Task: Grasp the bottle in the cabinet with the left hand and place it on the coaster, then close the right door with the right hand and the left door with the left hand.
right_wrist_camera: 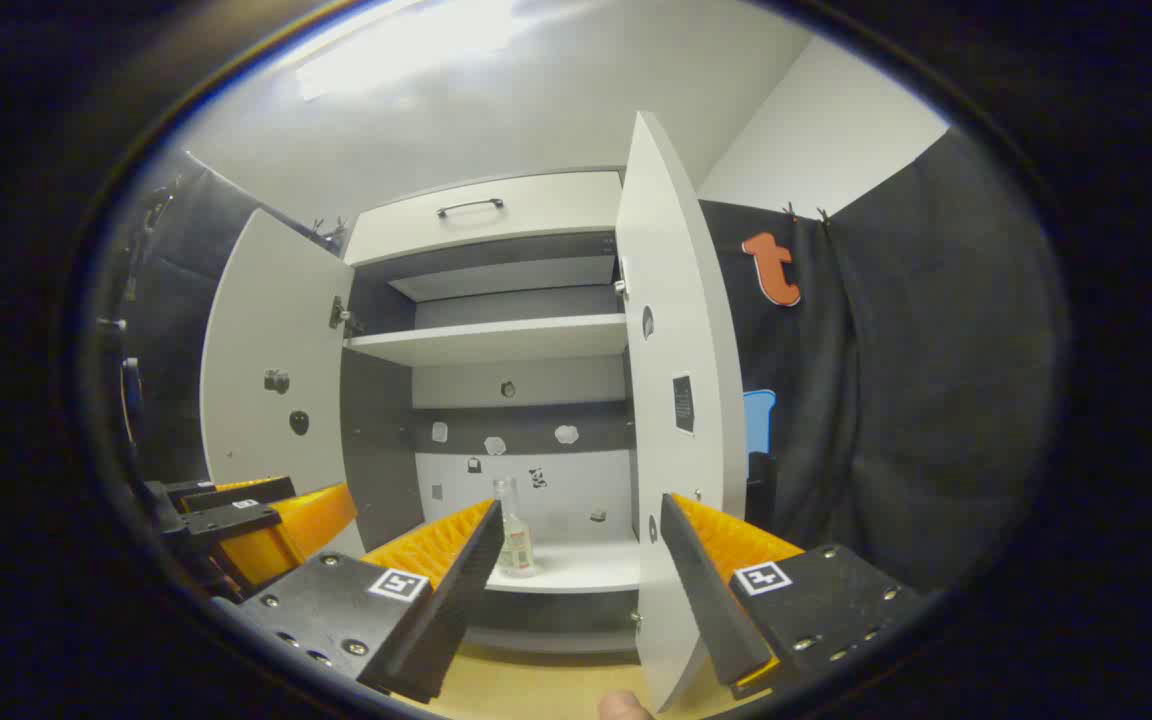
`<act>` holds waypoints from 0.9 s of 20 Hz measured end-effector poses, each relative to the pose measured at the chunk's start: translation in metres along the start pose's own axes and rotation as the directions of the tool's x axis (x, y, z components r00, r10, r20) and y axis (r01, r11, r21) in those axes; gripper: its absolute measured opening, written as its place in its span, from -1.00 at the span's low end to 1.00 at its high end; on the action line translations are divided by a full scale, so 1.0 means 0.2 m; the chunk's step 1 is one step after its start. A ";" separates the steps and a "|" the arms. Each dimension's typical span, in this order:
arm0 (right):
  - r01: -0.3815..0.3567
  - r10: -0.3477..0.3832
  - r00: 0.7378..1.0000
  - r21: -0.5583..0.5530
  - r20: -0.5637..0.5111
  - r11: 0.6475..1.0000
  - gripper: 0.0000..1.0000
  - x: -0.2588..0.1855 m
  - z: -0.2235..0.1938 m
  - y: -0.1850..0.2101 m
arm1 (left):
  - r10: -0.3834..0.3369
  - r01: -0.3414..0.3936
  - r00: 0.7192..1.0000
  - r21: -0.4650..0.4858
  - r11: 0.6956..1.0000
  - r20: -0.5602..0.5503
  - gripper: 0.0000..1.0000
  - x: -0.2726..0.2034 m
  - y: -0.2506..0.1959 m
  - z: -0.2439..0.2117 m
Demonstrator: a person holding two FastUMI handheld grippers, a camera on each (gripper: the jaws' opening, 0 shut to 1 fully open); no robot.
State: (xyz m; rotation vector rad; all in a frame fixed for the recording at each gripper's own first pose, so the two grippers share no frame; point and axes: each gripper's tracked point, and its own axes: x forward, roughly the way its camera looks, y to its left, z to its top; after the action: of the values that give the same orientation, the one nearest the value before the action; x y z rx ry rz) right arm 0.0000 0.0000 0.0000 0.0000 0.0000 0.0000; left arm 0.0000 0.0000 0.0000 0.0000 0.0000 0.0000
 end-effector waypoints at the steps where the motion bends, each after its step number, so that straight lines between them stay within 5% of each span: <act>1: 0.002 -0.002 1.000 0.000 -0.001 1.000 0.91 0.00 0.00 0.00 | -0.003 0.003 1.000 -0.001 1.000 -0.002 0.92 0.00 0.00 0.00; 18: 0.011 -0.011 1.000 -0.009 0.001 1.000 0.91 -0.09 0.03 -0.03 | -0.022 0.022 0.998 0.004 1.000 -0.056 0.92 0.17 -0.01 -0.09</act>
State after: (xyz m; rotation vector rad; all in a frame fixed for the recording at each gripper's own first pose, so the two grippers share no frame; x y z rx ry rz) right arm -0.0179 -0.0065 0.0060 -0.0094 -0.0009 -0.0111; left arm 0.0335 -0.0019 -0.0186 0.0050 0.0564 -0.0223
